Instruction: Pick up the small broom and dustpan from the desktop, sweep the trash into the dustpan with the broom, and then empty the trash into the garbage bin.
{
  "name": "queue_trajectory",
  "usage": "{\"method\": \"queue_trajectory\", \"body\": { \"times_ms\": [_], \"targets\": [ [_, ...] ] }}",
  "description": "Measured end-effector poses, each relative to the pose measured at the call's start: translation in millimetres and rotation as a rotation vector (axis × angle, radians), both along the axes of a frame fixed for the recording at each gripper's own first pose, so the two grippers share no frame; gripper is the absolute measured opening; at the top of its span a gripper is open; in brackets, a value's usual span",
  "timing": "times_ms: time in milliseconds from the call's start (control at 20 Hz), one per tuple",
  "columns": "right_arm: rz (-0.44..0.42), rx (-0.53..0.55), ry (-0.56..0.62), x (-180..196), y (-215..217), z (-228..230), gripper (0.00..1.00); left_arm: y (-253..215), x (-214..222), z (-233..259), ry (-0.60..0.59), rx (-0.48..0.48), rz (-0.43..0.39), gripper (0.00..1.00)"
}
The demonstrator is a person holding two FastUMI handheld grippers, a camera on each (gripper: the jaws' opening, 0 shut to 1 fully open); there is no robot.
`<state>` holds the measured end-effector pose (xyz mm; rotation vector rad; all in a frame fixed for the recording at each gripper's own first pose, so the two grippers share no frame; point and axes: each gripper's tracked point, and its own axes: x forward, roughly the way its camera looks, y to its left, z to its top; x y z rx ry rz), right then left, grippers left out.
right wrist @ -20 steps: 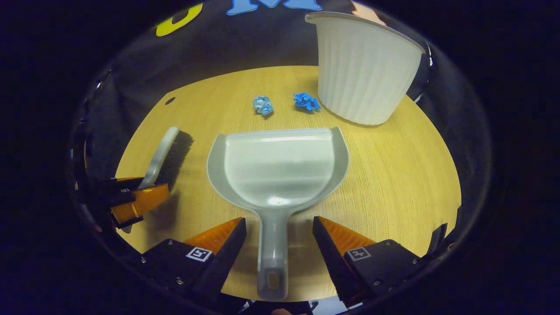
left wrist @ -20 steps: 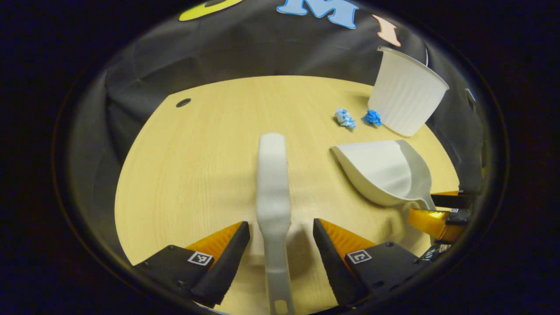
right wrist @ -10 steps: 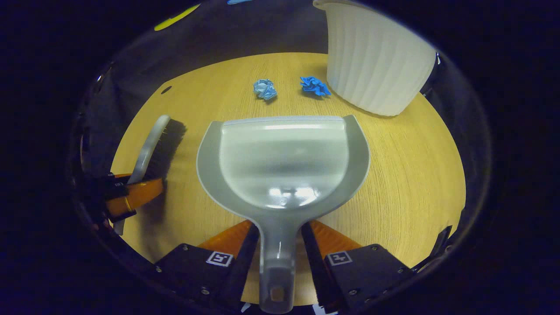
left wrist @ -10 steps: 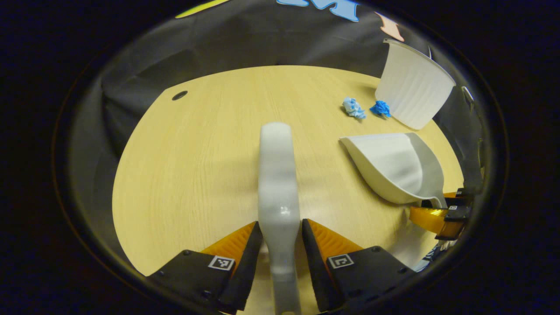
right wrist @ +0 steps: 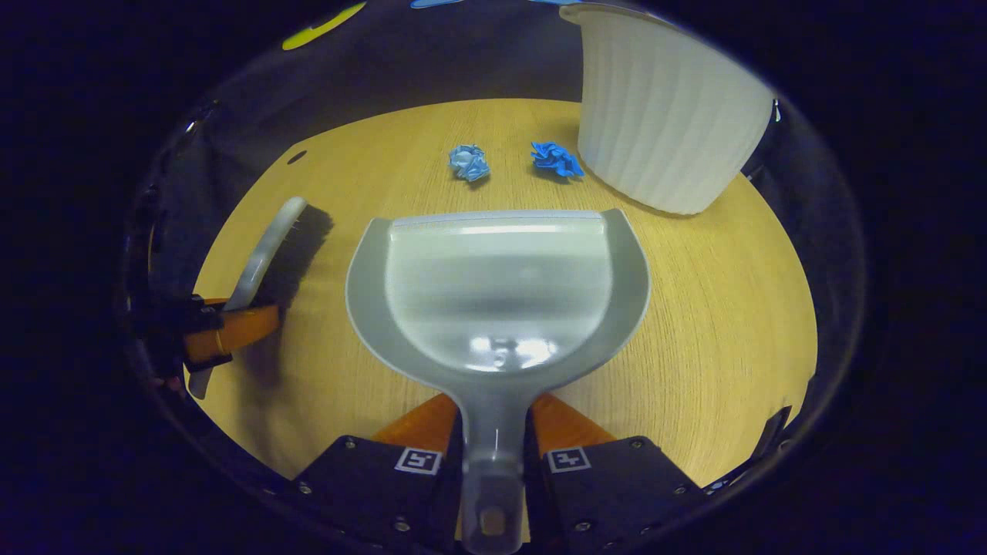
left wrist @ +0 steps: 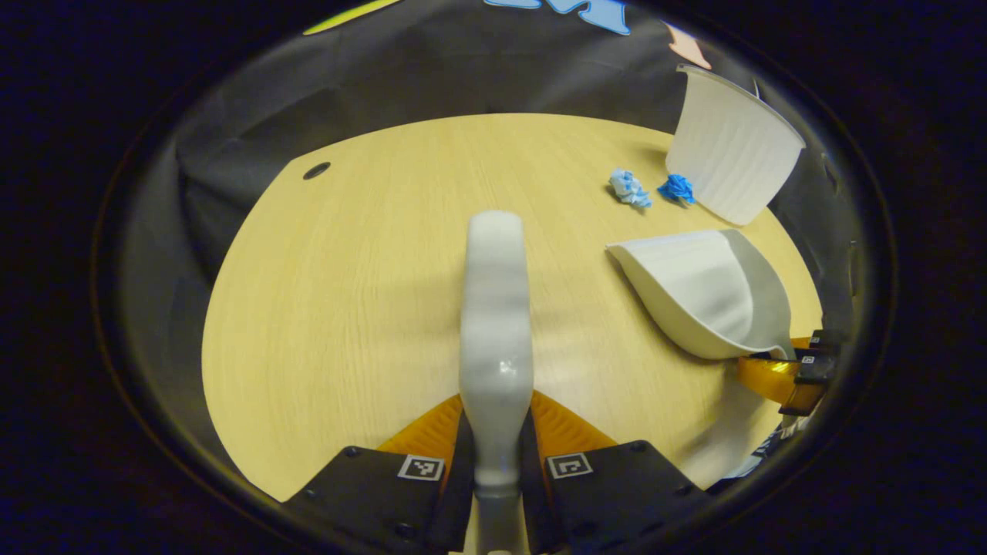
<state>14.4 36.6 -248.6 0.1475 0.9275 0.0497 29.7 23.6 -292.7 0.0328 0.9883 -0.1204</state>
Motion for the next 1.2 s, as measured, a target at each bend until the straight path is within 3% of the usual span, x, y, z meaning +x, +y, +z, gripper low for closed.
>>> {"method": "queue_trajectory", "body": {
  "times_ms": [100, 500, 650, 1000, 1200],
  "targets": [
    [0.005, 0.004, -0.015, 3.6, -3.9, 1.2, 0.35, -2.3, 4.0, 1.2, 0.000, 0.006, -0.012, 0.32],
    [0.042, 0.020, -0.042, 12.4, -23.2, 0.6, 0.33, -31.9, 42.8, 9.5, 0.010, -0.061, 0.000, 0.35],
    [0.059, 0.017, -0.036, 14.0, -33.7, -1.8, 0.32, -42.7, 63.0, 12.9, -0.005, -0.043, -0.031, 0.32],
    [0.152, -0.013, -0.032, 18.7, -51.0, -1.3, 0.32, -65.4, 122.2, 18.3, -0.022, -0.011, -0.097, 0.36],
    [0.155, -0.001, -0.017, 25.3, -54.9, 3.1, 0.32, -77.9, 150.6, 18.0, -0.022, 0.030, -0.183, 0.36]
  ]
}}
